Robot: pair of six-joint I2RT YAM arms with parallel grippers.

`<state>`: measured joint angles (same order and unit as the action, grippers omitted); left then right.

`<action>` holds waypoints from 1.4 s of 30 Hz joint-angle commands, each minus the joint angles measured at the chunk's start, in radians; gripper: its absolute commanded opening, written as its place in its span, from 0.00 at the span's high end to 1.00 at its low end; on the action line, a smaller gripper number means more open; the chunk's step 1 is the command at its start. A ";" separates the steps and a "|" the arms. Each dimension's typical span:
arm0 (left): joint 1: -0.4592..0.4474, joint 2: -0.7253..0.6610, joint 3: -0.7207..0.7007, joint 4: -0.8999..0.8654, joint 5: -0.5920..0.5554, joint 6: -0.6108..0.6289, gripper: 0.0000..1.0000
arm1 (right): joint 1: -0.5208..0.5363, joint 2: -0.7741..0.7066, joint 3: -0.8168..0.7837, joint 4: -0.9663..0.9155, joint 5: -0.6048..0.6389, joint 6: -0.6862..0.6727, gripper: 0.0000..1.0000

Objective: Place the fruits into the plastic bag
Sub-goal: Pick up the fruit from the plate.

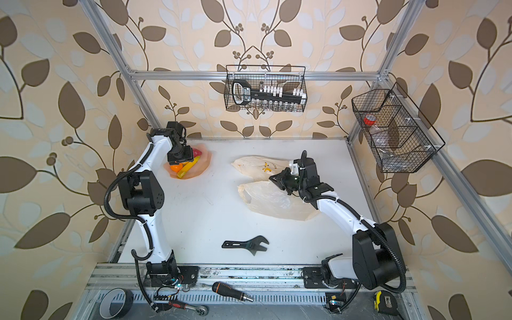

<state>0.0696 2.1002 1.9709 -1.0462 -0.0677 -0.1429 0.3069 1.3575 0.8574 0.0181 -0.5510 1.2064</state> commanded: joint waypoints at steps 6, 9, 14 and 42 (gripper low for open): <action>0.012 0.111 0.127 0.018 -0.077 0.070 0.38 | 0.011 0.018 0.052 -0.023 -0.009 -0.010 1.00; 0.012 0.148 0.148 0.019 -0.083 0.075 0.39 | 0.014 0.016 0.053 -0.029 -0.007 -0.012 1.00; 0.012 0.186 0.157 0.042 -0.085 0.078 0.40 | 0.014 0.018 0.054 -0.033 -0.005 -0.013 1.00; 0.011 0.203 -0.023 0.095 -0.013 0.046 0.59 | 0.027 0.038 0.078 -0.030 0.010 -0.008 1.00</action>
<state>0.0734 2.3398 1.9739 -0.9314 -0.0963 -0.0902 0.3271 1.3834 0.9016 -0.0113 -0.5499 1.1992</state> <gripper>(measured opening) 0.416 0.049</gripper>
